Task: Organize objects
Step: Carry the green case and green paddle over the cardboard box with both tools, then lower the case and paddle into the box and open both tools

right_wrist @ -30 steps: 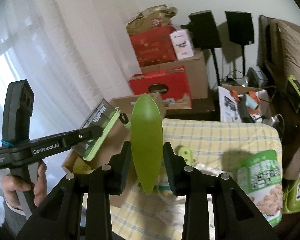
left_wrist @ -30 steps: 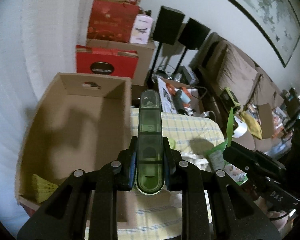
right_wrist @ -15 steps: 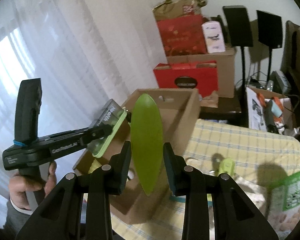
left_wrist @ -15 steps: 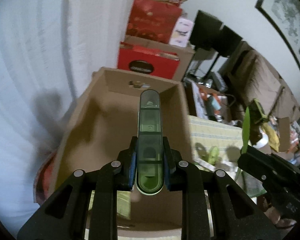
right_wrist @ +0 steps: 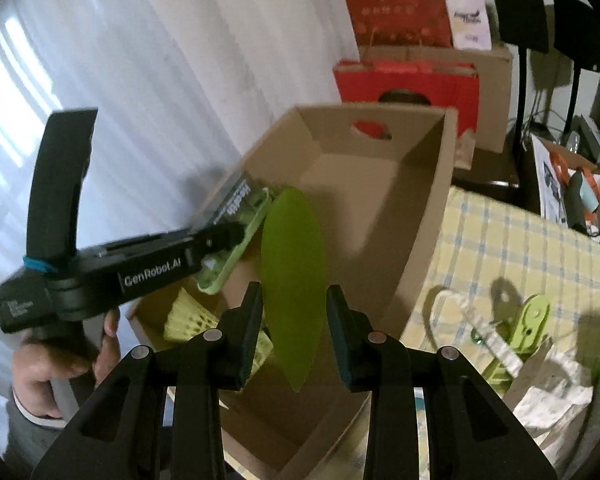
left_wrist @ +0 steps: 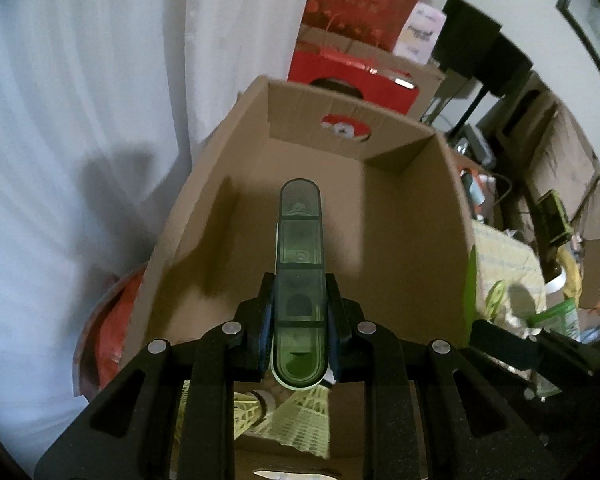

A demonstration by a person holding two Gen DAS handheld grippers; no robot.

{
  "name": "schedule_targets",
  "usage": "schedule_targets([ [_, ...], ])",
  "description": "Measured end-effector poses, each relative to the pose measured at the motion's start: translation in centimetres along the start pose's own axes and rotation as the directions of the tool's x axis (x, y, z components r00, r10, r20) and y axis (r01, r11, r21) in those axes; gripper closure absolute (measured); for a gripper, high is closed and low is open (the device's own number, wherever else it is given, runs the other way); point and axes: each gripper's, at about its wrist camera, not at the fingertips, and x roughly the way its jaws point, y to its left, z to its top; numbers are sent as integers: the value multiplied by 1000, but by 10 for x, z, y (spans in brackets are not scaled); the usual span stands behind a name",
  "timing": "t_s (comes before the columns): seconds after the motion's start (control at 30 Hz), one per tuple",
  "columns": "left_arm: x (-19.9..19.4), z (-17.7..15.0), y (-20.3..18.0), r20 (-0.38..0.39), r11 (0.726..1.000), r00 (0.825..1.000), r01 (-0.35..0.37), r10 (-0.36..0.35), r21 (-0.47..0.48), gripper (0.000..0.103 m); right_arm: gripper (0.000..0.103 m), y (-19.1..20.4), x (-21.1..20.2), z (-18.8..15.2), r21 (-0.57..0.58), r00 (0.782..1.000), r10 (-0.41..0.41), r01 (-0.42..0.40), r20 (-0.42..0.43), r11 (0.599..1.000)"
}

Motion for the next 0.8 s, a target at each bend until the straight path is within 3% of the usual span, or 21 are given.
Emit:
schedule_targets([
  [0.33, 17, -12, -3, -58, 998, 998, -34, 37, 51, 83, 70, 10, 24, -16, -56, 992, -73, 67, -107, 996],
  [0.8, 48, -27, 3, -194, 993, 976, -80, 95, 82, 83, 59, 7, -5, -18, -45, 997, -71, 69, -39, 997],
])
